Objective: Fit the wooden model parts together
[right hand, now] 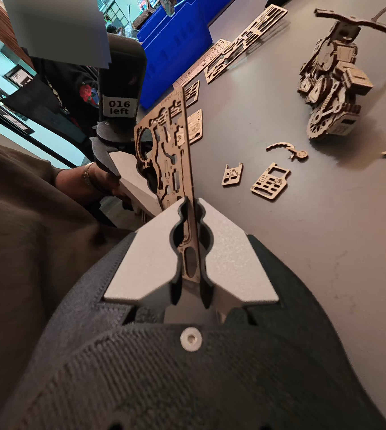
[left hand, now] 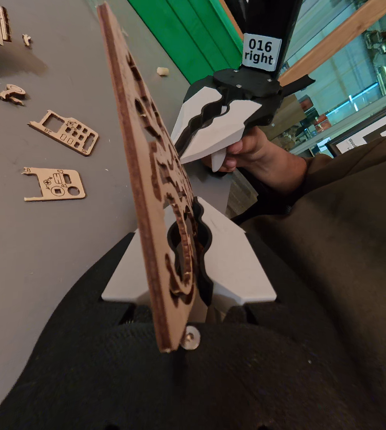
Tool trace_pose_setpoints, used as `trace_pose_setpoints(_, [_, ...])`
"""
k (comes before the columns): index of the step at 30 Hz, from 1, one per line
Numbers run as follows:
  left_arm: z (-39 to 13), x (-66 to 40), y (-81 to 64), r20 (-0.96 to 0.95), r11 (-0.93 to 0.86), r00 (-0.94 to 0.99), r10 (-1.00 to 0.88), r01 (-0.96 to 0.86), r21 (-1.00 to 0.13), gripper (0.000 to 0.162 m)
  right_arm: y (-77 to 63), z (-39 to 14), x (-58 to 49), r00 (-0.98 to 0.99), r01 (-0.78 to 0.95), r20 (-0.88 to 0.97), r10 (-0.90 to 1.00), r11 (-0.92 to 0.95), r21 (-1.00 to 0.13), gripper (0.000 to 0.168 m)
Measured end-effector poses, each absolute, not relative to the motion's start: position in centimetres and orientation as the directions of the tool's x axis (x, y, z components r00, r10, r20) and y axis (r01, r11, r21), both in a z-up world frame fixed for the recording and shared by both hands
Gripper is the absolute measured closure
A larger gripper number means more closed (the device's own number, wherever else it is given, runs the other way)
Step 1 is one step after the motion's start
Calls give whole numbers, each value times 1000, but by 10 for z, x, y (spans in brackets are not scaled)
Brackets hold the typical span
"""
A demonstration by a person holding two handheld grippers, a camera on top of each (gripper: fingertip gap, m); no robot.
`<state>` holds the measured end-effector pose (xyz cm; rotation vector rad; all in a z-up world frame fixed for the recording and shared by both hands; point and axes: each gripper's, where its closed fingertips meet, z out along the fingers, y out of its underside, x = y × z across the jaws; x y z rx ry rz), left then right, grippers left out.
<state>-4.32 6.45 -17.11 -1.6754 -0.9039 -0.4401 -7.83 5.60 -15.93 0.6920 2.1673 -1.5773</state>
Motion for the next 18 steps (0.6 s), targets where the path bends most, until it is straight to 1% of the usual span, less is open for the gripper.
trace_pose_setpoints(4, [-174,-45,63,688,-85,631,358,756,-649,161,55,-164,-80,-826,563,-518,224,268,-782,164])
trace_pose_setpoints(7, [-175,-46,63,683,-90,631,367,755,-649,160,54,-166,-81,-872,479,-407,272,308,-822,163])
trace_pose_setpoints(11, [-177,-45,63,667,-108,640,382,747,-656,159,53,-171,-83,-902,399,-284,326,376,-836,164])
trace_pose_setpoints(13, [-175,-47,62,683,-87,628,373,756,-648,160,52,-169,-84,-910,367,-243,337,378,-850,164])
trace_pose_setpoints(16, [-175,-48,61,686,-81,626,371,757,-648,160,52,-166,-85,-900,400,-295,322,342,-850,164])
trace_pose_setpoints(18, [-172,-48,60,696,-65,625,353,759,-648,161,53,-163,-86,-880,455,-375,293,289,-842,159])
